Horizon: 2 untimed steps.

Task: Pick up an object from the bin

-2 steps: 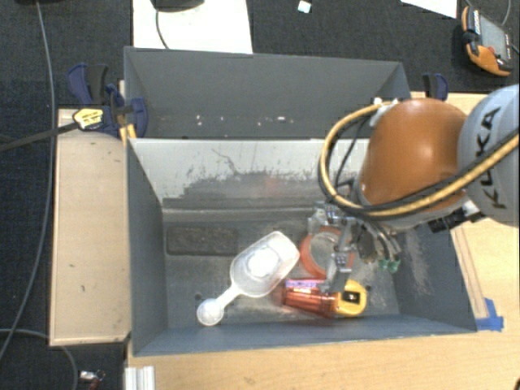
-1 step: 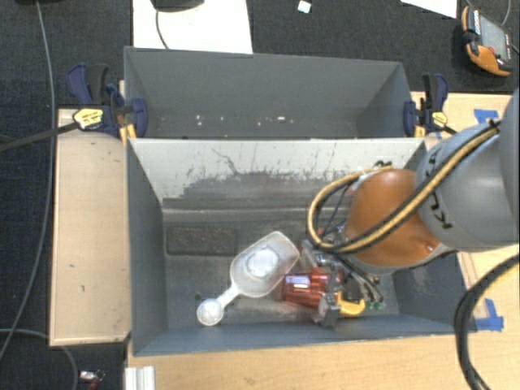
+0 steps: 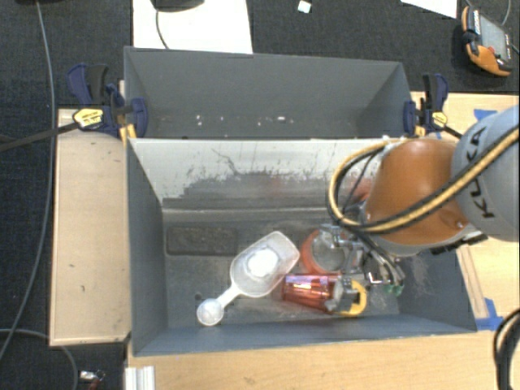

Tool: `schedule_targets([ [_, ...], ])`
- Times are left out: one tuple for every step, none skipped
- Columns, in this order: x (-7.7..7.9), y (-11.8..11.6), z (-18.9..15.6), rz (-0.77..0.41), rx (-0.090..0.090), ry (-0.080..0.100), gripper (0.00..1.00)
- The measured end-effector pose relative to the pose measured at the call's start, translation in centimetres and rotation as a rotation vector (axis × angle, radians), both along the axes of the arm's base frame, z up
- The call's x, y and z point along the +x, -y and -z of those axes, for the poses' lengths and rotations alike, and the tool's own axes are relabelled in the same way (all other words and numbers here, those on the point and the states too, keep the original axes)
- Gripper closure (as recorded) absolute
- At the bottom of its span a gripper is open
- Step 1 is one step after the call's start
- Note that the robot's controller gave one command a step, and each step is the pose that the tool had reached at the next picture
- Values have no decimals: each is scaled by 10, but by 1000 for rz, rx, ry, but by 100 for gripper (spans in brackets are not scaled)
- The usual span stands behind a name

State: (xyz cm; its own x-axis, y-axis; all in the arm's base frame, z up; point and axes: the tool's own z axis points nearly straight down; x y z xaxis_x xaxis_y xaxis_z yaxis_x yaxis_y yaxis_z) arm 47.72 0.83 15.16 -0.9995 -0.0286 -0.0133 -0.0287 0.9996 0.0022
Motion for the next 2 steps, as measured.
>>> schedule_targets([
  [14,47,52,149,1,-17,0],
  [1,-13,81,112,3,5,0],
])
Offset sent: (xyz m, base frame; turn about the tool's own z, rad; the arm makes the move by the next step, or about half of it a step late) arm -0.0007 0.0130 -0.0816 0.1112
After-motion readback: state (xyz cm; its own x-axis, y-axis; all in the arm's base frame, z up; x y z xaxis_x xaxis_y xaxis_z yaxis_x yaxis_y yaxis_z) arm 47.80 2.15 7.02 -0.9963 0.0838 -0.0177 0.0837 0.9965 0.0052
